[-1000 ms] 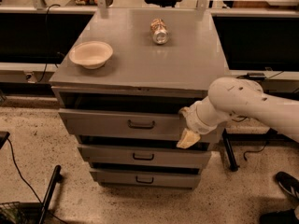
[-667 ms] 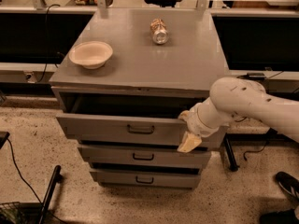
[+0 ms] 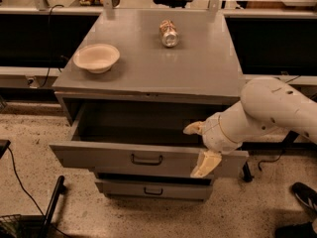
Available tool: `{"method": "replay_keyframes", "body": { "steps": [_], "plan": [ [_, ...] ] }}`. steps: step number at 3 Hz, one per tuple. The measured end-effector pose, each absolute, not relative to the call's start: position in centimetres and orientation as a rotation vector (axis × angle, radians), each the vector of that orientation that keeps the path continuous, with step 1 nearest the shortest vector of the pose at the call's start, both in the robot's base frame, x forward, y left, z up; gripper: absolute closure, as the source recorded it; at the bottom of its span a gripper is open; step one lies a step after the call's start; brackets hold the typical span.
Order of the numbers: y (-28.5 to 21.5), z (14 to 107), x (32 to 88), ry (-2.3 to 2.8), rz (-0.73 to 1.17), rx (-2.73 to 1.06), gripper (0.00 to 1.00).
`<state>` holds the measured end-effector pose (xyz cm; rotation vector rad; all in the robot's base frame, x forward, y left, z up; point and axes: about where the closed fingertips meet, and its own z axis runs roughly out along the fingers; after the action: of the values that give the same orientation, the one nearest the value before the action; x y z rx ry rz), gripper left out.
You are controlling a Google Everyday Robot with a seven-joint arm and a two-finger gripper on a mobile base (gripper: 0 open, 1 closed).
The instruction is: Open top drawer
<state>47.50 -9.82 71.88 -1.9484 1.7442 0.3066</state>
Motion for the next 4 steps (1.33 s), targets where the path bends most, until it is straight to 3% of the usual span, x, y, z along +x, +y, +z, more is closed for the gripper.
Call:
{"method": "replay_keyframes", "body": {
  "steps": [1,2,3,4],
  "plan": [
    [-9.8,71.7,47.7,1.747,0.299,-1.951,0.02],
    [-9.8,71.7,47.8,1.748,0.299,-1.951,0.00],
    [-10.0,73.9,49.0,1.741,0.279,-1.958,0.18],
    [-11.0,76.1,51.1,1.792,0.279,-1.927,0.49]
  ]
}}
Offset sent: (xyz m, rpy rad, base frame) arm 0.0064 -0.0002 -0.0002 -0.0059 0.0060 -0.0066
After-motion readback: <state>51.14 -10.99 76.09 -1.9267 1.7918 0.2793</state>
